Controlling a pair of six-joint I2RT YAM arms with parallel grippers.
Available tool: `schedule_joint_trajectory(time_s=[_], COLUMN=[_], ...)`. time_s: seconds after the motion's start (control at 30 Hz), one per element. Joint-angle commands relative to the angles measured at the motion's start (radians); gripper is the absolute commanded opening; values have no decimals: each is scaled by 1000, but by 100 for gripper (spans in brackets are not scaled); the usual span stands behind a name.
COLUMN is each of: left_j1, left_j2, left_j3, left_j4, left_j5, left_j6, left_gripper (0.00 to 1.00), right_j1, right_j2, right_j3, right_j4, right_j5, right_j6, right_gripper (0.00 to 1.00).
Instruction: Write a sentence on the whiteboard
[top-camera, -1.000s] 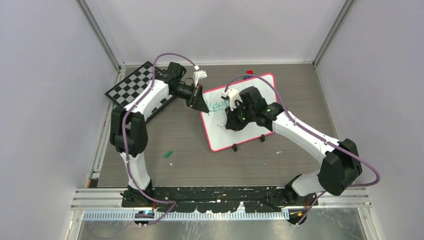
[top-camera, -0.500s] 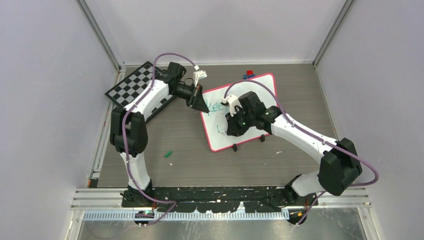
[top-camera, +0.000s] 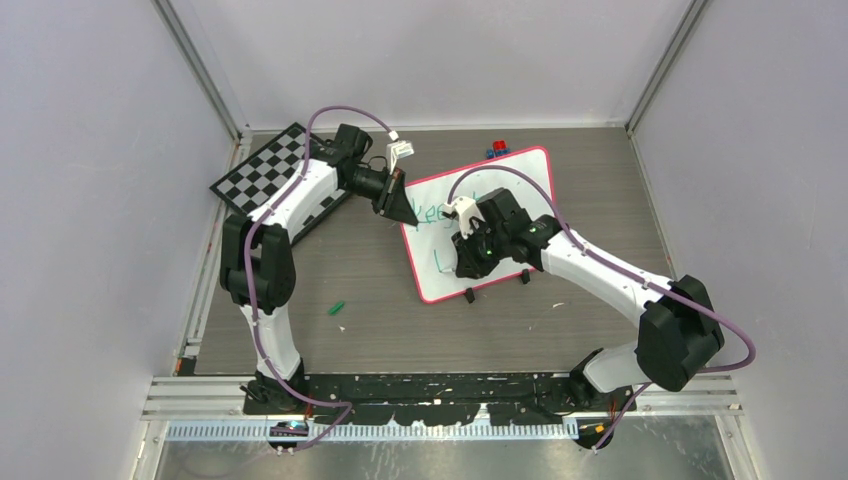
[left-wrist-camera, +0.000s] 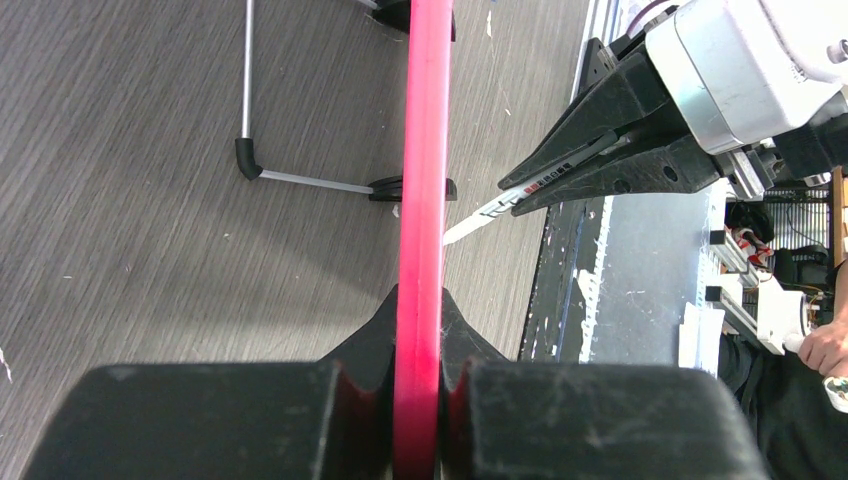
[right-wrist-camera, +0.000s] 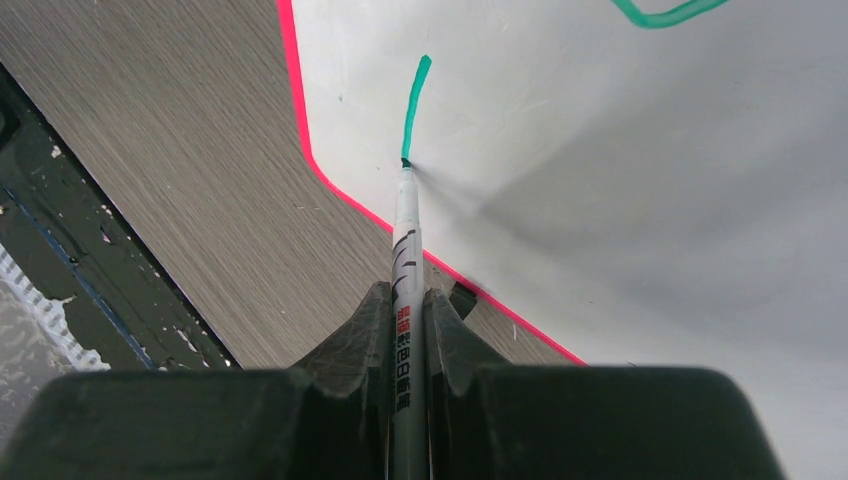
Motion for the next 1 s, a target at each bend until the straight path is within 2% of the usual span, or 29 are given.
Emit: schedule_joint_trajectory(time_s=[0.0, 0.47, 0.97], left_j1=[3, 3, 3], left_j2=[-38, -47, -47], left_j3=[-3, -8, -9], left_j4=[5, 5, 5], left_j5=[-52, -58, -58], left_j6=[23, 26, 24], left_gripper=[0, 0, 0], right_j1=[2, -8, -48], right_j2=[-17, -3, -36], right_j3=[55, 107, 52], right_j4=[23, 17, -28], right_j5=[26, 52, 28], right_j6=[-11, -19, -34], right_gripper=[0, 0, 0])
